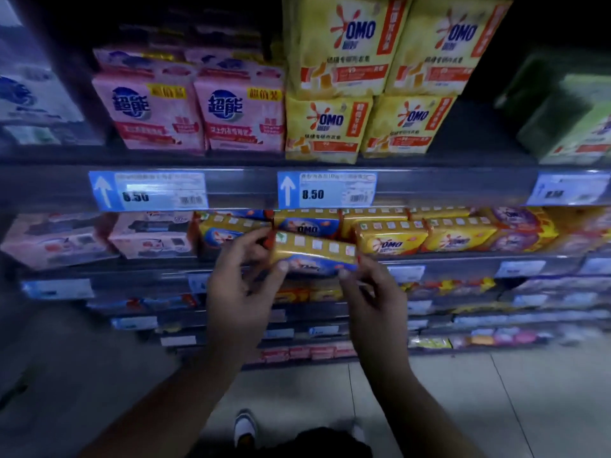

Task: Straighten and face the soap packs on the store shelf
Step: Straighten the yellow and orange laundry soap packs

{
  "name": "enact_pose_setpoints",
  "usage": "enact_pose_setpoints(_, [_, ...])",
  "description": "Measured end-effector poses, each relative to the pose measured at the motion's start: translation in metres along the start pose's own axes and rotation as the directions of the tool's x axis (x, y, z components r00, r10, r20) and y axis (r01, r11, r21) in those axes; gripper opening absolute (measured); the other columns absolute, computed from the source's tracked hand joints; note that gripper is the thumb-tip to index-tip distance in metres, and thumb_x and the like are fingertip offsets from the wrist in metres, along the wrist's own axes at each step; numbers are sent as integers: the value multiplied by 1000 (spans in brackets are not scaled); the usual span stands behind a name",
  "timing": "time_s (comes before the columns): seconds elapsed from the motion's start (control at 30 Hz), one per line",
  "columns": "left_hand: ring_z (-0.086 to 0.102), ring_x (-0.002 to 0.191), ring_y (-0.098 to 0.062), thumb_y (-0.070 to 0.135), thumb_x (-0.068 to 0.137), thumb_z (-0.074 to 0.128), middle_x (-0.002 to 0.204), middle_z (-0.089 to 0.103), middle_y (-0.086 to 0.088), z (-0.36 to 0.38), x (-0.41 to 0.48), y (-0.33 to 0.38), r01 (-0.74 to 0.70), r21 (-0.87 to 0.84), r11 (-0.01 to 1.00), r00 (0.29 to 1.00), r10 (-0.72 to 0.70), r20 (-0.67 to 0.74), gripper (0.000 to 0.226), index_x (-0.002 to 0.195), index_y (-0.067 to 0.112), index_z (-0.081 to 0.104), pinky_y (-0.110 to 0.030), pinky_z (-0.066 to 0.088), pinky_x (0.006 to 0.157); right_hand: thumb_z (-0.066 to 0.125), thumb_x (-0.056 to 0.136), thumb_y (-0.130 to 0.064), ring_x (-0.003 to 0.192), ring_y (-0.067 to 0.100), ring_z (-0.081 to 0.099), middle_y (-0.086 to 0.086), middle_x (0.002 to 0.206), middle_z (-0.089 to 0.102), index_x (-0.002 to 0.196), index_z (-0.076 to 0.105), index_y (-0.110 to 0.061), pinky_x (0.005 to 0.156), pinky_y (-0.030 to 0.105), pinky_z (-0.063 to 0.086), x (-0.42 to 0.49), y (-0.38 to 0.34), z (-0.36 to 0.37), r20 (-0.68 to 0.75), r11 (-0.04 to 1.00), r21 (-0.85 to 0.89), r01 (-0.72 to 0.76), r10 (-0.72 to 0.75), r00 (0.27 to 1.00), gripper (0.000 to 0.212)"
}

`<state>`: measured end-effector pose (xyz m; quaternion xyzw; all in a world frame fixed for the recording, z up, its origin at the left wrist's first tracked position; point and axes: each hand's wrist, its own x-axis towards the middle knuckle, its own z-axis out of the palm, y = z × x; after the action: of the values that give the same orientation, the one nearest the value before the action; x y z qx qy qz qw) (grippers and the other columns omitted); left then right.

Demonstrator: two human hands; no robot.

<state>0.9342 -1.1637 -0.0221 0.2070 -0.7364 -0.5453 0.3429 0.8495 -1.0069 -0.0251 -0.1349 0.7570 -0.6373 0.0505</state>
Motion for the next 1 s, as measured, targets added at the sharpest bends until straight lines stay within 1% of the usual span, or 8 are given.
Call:
enact_pose_setpoints(0.13, [68, 105, -3, 34, 80, 77, 113, 65, -7, -21, 11, 5, 41, -16, 999, 999, -40, 23, 31, 110, 35, 68, -19, 56, 86, 74, 92, -13, 78, 14, 65, 7, 80, 69, 88, 72, -11, 70, 21, 51, -2, -13, 3, -79, 992, 123, -5, 15, 997, 5])
enact_pose_setpoints(0.3, [74, 98, -16, 33, 86, 78, 99, 76, 3, -26, 2, 12, 197, -219, 956, 980, -195, 27, 16, 101, 27, 74, -32, 62, 74, 70, 94, -15, 95, 37, 70, 29, 102, 71, 101, 70, 0, 84, 58, 57, 6, -25, 4, -18, 932, 319, -172, 187, 982, 16])
enact_pose_setpoints(0.43, [72, 86, -16, 21, 93, 66, 93, 69, -12, -29, 0, 16, 217, -280, 935, 973, -230, -11, 5, 91, 17, 68, -28, 61, 65, 60, 101, -15, 95, 27, 75, 16, 104, 79, 111, 74, -7, 79, 41, 60, 13, -26, -5, 101, 916, 337, -217, 194, 976, 19])
enact_pose_setpoints(0.53, [70, 79, -10, 9, 97, 63, 82, 68, 1, -30, 3, 16, 241, -270, 932, 967, -253, -9, 20, 82, 20, 68, -26, 60, 59, 58, 100, -5, 93, 25, 76, 14, 103, 80, 115, 74, -8, 73, 31, 61, 16, -23, -9, 162, 940, 278, -196, 156, 974, 22])
enact_pose_setpoints(0.67, [68, 74, -11, 7, 99, 61, 81, 66, 0, -28, 7, 16, 310, -265, 913, 945, -326, -15, 35, 71, 27, 67, -29, 59, 54, 61, 98, -1, 92, 36, 73, 18, 96, 78, 100, 73, -4, 78, 40, 61, 21, -20, -17, 168, 958, 179, -222, 193, 967, 12])
enact_pose_setpoints(0.87, [58, 63, -5, 12, 100, 63, 80, 69, 3, -31, -1, 8, 130, 78, 988, 991, -126, -51, 24, 80, 26, 63, -25, 46, 62, 65, 97, -5, 80, 20, 65, 21, 91, 72, 93, 71, -5, 68, 26, 53, 31, -18, -38, 197, 990, 101, -96, 75, 978, 7])
enact_pose_setpoints(0.93, [61, 56, -7, 14, 102, 60, 85, 68, 4, -27, -6, 9, 155, -17, 988, 987, -156, -28, 23, 83, 28, 61, -23, 49, 55, 65, 97, -5, 78, 17, 67, 16, 88, 71, 91, 70, -9, 66, 23, 53, 33, -18, -43, 224, 994, 97, -49, 26, 974, 10])
enact_pose_setpoints(1.0, [74, 71, -14, 9, 103, 55, 90, 69, 2, -24, -11, 10, 156, -126, 980, 988, -153, 30, 26, 86, 27, 61, -21, 57, 64, 62, 98, -3, 78, 17, 71, 7, 86, 71, 90, 69, -15, 68, 24, 54, 32, -18, -48, 275, 994, 109, -21, -10, 961, 16])
